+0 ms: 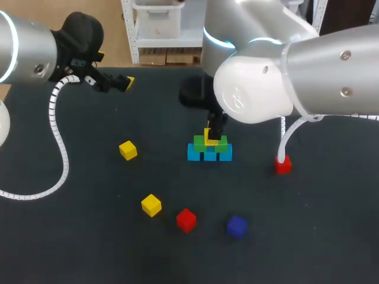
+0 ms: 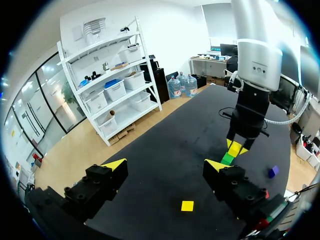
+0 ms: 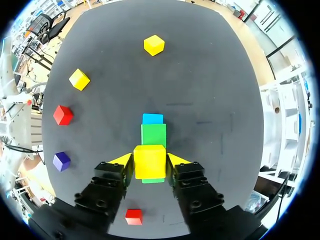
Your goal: Place the blue cubes, place green cubes on the blue cubes, place the yellow cubes on the green cubes, then place the red cubes on the yellow cubes, and place purple cube on the red cubes.
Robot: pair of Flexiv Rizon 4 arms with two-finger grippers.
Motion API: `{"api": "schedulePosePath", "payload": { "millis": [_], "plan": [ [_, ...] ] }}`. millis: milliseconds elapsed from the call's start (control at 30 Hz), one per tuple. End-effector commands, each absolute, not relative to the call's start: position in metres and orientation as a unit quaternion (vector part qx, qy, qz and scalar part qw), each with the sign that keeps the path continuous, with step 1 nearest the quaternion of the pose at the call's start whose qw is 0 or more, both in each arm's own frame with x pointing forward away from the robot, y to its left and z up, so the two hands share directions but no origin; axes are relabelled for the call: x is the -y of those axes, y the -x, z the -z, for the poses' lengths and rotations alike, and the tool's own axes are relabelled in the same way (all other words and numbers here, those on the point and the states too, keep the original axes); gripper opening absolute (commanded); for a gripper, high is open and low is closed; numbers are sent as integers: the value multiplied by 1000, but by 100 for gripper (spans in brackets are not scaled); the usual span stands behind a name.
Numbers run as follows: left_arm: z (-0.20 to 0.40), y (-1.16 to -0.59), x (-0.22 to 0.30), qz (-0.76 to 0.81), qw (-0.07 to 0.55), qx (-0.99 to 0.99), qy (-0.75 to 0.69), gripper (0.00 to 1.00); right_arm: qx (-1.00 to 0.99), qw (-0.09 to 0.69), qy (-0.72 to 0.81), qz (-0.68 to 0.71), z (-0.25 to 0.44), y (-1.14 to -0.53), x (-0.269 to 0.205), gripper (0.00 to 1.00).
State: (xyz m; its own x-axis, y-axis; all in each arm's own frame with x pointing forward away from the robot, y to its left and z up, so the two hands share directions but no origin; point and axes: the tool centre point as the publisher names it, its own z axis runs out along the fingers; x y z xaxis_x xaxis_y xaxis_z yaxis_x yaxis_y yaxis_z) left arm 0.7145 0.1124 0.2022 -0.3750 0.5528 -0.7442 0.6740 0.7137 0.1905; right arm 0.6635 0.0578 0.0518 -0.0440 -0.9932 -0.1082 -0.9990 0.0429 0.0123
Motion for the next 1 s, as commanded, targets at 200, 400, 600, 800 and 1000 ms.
{"api": "schedulePosePath", "payload": {
  "millis": [200, 400, 600, 800, 1000],
  "plan": [
    [-202, -715, -114, 75, 419, -825, -373, 100, -723, 41, 689, -42, -52, -665, -58, 100],
    [-202, -715, -114, 75, 419, -825, -373, 100, -723, 44, 688, -43, -53, -666, -59, 65],
    [-202, -715, -114, 75, 419, -825, -373, 100, -723, 46, 688, -42, -52, -667, -61, 45],
    [-202, -715, -114, 75, 419, -825, -373, 100, -722, 44, 689, -44, -52, -667, -61, 45],
    [-202, -715, -114, 75, 419, -825, -373, 100, -722, 45, 689, -43, -51, -668, -61, 44]
  ]
}}
